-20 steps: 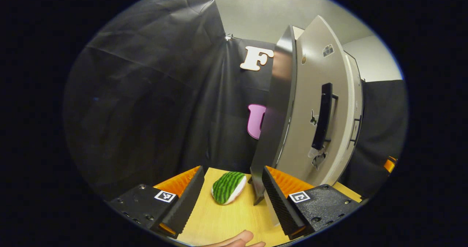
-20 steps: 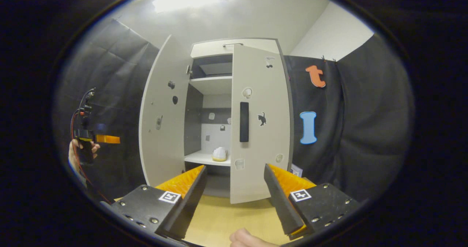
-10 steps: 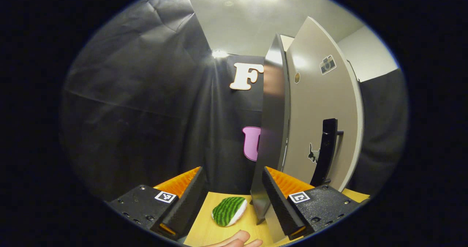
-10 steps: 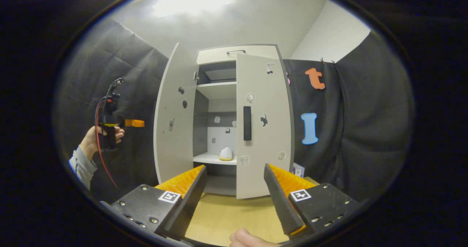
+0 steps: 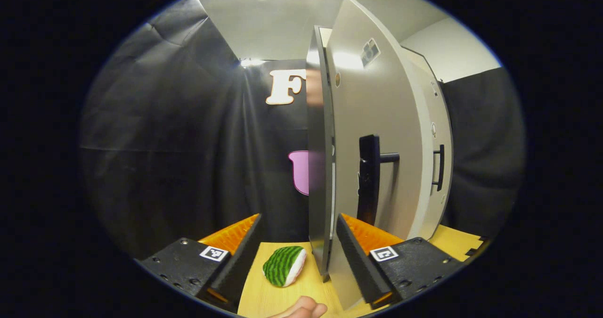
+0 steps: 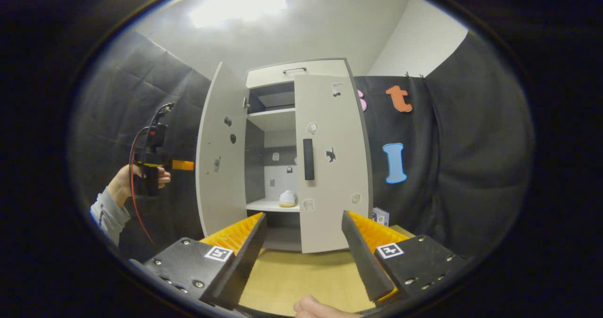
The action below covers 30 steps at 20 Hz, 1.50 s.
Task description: Grab one shoe with the right hand and put it into the shoe cabinet, grab the other shoe with the left hand and put it into the shoe cabinet; then close the right door with the right hand and the left door with the left hand.
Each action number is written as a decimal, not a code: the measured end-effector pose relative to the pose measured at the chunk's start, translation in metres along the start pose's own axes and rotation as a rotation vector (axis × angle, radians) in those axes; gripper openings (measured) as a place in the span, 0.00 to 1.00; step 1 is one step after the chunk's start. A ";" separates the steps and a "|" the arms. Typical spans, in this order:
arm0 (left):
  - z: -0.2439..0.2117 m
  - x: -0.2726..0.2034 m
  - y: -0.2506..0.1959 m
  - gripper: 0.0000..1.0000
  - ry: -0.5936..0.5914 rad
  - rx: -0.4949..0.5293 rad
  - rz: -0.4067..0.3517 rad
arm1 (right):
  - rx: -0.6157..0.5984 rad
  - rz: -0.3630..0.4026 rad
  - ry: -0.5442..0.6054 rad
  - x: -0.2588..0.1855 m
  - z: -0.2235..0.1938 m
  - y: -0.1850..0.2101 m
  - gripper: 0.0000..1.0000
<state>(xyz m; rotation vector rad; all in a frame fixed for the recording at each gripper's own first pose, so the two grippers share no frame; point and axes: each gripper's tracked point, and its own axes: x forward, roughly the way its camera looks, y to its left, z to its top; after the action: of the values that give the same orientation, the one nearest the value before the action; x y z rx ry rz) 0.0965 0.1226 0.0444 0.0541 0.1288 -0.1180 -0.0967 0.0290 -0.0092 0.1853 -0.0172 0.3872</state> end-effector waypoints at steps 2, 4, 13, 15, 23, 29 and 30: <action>-0.001 -0.001 0.002 0.89 0.014 -0.008 0.030 | 0.004 -0.010 -0.002 -0.003 -0.003 -0.004 0.95; -0.003 -0.001 0.002 0.89 0.030 -0.027 0.043 | 0.019 -0.012 -0.004 -0.002 -0.003 -0.007 0.95; -0.007 0.009 -0.067 0.88 0.065 -0.142 -0.062 | 0.047 -0.061 0.009 0.002 -0.015 -0.028 0.95; -0.007 0.016 -0.089 0.87 0.063 -0.143 -0.078 | 0.046 -0.080 0.017 0.003 -0.017 -0.035 0.91; -0.013 0.010 -0.178 0.94 0.094 -0.180 -0.188 | 0.019 -0.158 0.039 0.009 -0.018 -0.051 0.95; -0.020 -0.012 -0.157 0.95 0.072 -0.089 -0.088 | 0.019 -0.172 0.051 0.016 -0.018 -0.048 0.91; -0.019 -0.018 -0.153 0.95 0.066 -0.077 -0.073 | 0.018 -0.174 0.053 0.018 -0.017 -0.048 0.95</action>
<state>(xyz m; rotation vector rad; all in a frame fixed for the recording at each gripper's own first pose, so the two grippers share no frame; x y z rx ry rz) 0.0575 -0.0256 0.0211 -0.0240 0.2008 -0.1845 -0.0623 -0.0045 -0.0338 0.1927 0.0542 0.2186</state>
